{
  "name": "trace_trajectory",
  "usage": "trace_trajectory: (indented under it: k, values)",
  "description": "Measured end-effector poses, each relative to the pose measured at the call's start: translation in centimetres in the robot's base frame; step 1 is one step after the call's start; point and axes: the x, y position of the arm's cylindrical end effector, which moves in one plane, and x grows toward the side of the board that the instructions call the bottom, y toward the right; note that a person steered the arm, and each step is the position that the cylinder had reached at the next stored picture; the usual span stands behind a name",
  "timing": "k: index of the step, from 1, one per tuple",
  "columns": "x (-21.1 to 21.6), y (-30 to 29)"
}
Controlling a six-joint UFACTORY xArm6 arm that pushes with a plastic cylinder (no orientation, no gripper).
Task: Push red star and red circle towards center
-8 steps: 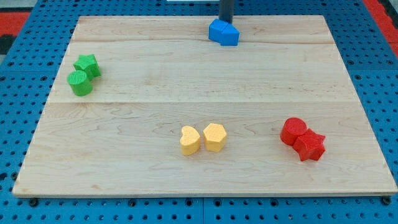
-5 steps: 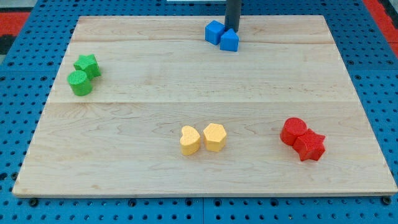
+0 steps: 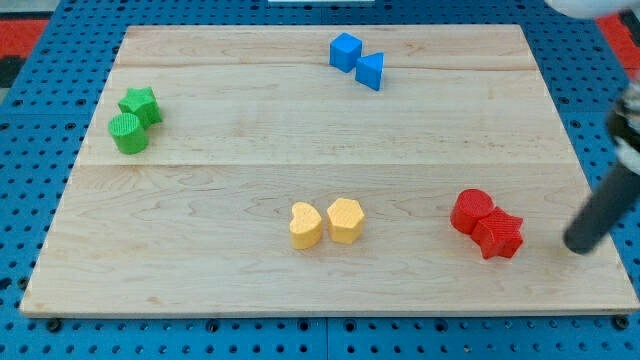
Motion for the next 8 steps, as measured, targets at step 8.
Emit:
trace_trajectory:
  k: [8]
  values:
    - [-4.5,-14.1]
